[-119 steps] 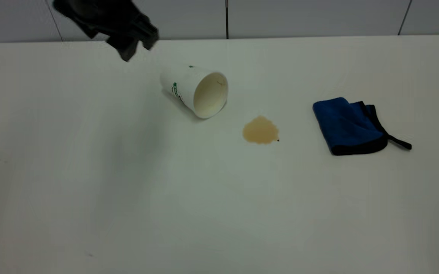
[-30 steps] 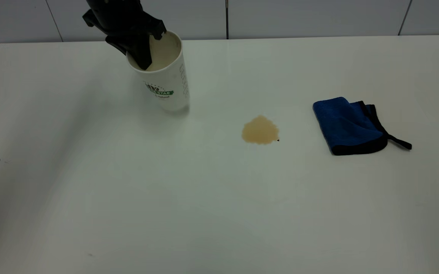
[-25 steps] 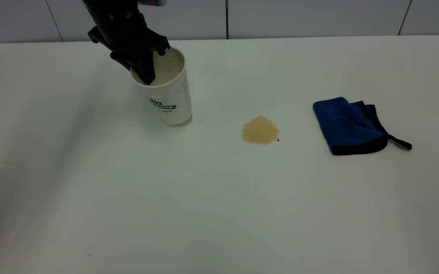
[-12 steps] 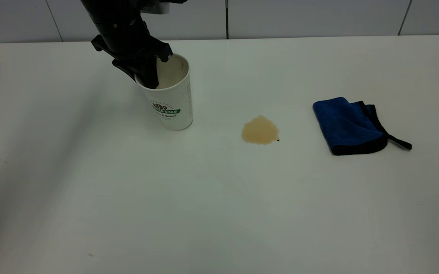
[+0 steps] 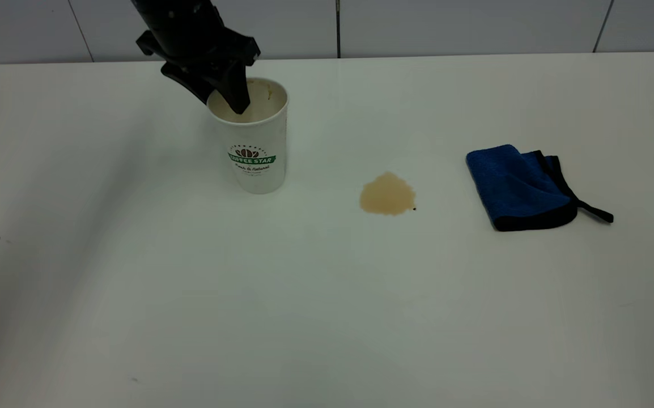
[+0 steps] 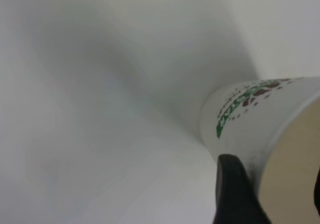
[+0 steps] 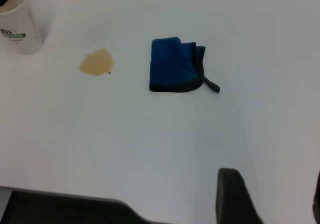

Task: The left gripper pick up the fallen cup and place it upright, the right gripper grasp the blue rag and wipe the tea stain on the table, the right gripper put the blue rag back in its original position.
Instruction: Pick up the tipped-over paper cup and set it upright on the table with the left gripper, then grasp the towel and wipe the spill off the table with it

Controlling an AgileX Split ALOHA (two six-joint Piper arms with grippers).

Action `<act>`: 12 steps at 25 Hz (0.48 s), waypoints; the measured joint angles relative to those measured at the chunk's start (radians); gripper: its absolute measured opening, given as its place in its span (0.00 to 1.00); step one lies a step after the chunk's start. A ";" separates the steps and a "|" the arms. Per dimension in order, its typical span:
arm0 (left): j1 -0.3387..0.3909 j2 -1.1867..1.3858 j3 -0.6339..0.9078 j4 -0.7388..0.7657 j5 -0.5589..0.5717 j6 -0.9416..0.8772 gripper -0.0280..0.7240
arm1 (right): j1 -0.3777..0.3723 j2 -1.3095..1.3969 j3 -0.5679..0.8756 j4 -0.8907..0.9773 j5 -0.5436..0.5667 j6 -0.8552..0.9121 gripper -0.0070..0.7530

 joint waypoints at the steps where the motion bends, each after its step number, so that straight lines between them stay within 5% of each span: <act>1: 0.000 -0.019 0.000 0.007 0.008 0.000 0.60 | 0.000 0.000 0.000 0.000 0.000 0.000 0.54; 12: -0.006 -0.365 0.000 0.058 0.194 -0.026 0.61 | 0.000 0.000 0.000 0.000 0.000 0.000 0.43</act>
